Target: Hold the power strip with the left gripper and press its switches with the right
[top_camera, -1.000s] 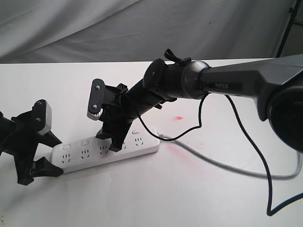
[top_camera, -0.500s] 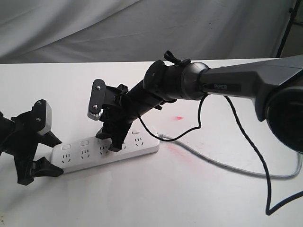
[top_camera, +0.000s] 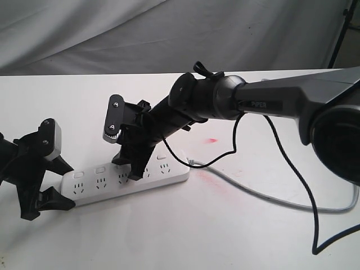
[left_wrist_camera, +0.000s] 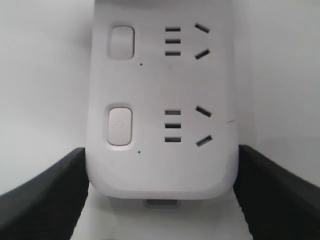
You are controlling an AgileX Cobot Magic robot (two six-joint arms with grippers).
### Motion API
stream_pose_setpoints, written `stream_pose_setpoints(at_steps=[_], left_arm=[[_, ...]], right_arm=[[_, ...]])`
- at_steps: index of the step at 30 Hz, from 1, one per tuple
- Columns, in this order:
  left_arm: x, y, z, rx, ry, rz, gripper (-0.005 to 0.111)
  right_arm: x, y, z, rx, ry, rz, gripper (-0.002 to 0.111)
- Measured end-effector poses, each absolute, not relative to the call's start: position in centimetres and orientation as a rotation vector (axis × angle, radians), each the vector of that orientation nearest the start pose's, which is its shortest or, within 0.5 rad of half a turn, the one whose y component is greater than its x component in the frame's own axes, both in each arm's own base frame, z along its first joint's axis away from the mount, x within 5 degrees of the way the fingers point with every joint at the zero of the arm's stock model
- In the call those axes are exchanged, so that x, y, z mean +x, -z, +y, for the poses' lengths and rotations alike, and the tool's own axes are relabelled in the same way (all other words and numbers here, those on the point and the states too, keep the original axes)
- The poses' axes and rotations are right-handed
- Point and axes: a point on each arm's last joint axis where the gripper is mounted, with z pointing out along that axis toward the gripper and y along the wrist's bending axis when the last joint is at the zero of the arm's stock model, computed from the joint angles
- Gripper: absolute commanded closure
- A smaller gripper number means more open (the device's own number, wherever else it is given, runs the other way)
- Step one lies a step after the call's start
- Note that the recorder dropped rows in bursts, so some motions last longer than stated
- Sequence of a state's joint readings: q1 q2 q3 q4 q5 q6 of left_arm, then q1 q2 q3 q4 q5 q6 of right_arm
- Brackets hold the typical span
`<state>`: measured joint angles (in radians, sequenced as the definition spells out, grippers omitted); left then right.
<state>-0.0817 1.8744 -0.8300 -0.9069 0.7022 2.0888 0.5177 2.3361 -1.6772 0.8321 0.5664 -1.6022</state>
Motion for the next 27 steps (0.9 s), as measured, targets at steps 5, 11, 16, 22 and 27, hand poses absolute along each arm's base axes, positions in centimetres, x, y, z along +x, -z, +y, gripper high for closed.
stream_pose_setpoints(at_steps=[5,11,16,22,27], left_arm=[[28.9,-11.1,-7.0,1.764,0.495,2.024,0.040],[28.9,-11.1,-7.0,1.764,0.495,2.024,0.040],[28.9,-11.1,-7.0,1.764,0.495,2.024,0.040],[28.9,-11.1,-7.0,1.764,0.495,2.024,0.040],[28.9,-11.1,-7.0,1.764,0.495,2.024,0.040]], right_arm=[[41.1,-11.2,27.6,-1.682,-0.381,1.812,0.061],[41.0,-11.1,27.6,-1.687,-0.389,1.814,0.061],[41.0,-11.2,27.6,-1.685,-0.392,1.814,0.061],[40.9,-12.2,27.6,-1.685,-0.385,1.796,0.061],[40.5,-14.7,27.2,-1.699,-0.372,1.754,0.061]])
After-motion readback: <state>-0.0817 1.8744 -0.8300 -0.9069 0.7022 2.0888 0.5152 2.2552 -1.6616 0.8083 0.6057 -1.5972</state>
